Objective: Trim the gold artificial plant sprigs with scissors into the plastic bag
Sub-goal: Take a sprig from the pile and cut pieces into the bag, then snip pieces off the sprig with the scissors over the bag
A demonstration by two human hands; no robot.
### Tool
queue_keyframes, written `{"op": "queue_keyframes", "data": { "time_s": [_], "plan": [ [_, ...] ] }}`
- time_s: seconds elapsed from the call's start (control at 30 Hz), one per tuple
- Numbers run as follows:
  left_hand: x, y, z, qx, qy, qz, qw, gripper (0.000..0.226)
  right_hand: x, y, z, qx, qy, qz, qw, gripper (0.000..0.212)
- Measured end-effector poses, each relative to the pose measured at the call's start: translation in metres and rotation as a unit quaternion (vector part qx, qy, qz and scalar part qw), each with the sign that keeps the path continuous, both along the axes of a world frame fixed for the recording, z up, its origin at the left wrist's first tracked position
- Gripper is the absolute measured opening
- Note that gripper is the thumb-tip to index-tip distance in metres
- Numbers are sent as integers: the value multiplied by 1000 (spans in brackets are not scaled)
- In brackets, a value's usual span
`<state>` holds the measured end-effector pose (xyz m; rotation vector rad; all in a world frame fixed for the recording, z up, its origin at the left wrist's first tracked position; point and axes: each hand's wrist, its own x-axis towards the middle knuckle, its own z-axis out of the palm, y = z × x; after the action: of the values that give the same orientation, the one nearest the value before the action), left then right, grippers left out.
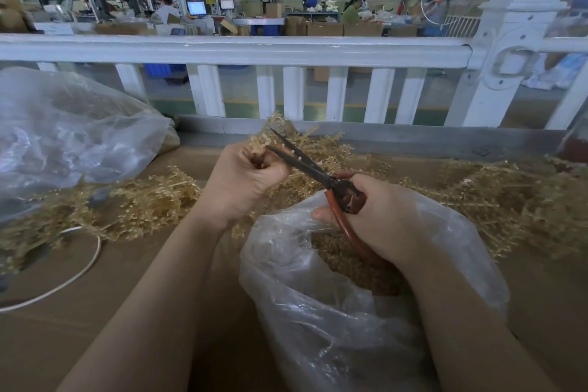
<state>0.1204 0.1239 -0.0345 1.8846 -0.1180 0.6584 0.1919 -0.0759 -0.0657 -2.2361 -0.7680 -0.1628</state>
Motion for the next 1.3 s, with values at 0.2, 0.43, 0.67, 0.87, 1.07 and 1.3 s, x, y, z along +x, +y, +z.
{"op": "queue_keyframes", "data": {
  "time_s": [0.2,0.43,0.67,0.87,1.07,1.3],
  "plan": [
    [0,2,1,-10,11,-1,1000,39,-1,0,0,1,-23,-8,1000,68],
    [-2,3,4,8,6,-11,1000,39,-2,0,2,-3,-20,-7,1000,69],
    [0,8,0,-5,2,-18,1000,39,1,0,-1,-8,-21,-2,1000,73],
    [1,10,0,7,9,-23,1000,41,1,-1,-2,-5,-43,-4,999,78],
    [1,8,-1,-15,15,-25,999,32,0,-1,-2,-9,-60,-12,998,75],
    [2,10,1,-106,51,-56,991,12,0,0,0,1,-36,-14,999,77]
  ]
}}
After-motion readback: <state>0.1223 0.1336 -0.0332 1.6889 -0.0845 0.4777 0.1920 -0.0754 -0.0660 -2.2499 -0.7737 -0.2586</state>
